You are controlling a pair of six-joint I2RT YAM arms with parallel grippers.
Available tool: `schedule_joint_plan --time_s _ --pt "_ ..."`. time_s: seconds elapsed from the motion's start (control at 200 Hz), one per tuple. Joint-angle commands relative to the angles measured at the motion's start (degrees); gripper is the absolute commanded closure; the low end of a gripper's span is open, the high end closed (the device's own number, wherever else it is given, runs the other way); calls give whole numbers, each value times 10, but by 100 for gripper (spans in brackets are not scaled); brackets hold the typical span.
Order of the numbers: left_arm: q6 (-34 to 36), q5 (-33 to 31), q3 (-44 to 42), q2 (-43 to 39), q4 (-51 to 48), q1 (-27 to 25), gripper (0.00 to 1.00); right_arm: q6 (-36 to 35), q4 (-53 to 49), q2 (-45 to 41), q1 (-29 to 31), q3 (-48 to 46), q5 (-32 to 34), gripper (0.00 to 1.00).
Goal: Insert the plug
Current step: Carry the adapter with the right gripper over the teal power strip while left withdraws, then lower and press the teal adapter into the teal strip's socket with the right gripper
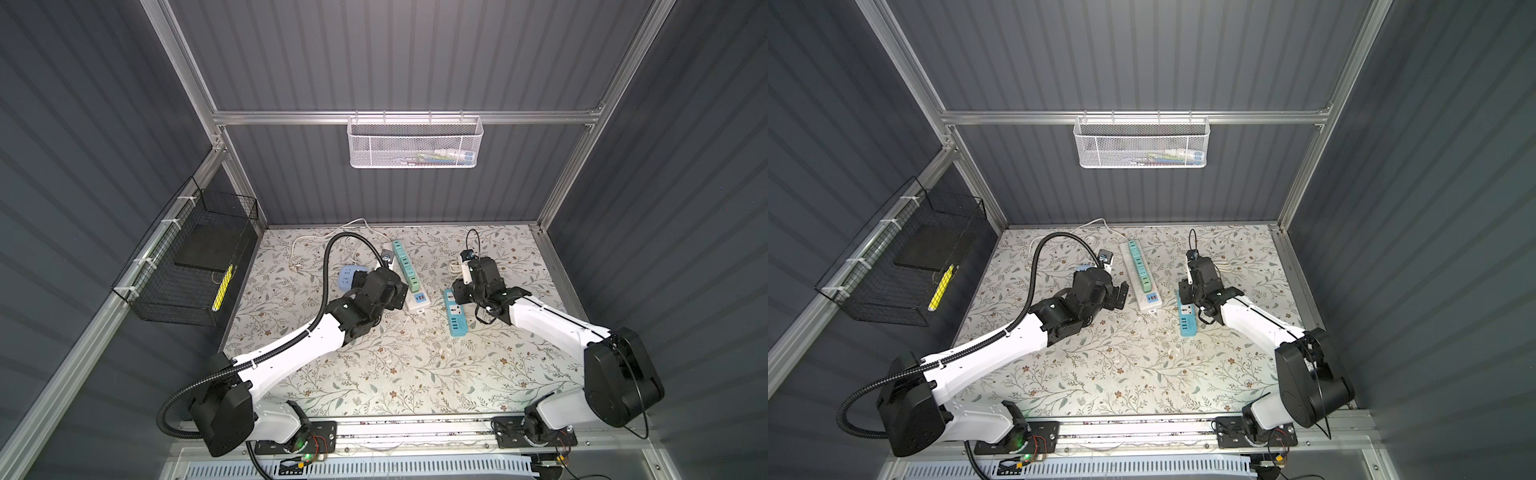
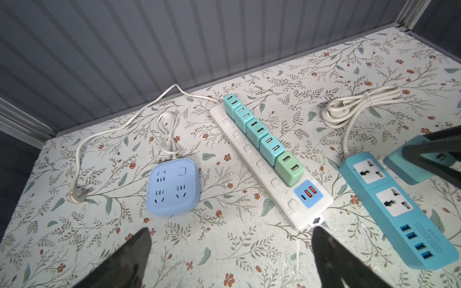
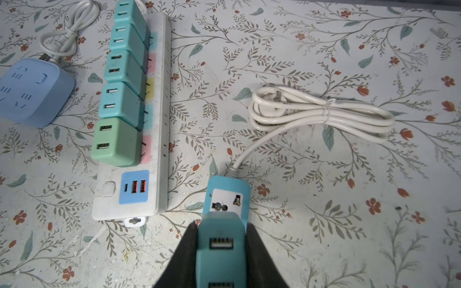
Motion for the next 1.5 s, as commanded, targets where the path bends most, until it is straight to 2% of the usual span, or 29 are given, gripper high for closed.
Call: schedule_joint_plan --time_s 0.0,0.51,0.876,1.496 --pt "-21 17 -3 5 13 4 0 -1 33 10 -7 -7 -3 84" --pt "-28 30 1 17 5 7 0 -11 64 78 -26 2 -11 85" --pt "-25 35 2 23 6 11 0 3 50 80 -26 -3 1 84" --pt "-29 35 -17 14 17 14 0 59 41 114 25 -27 50 85"
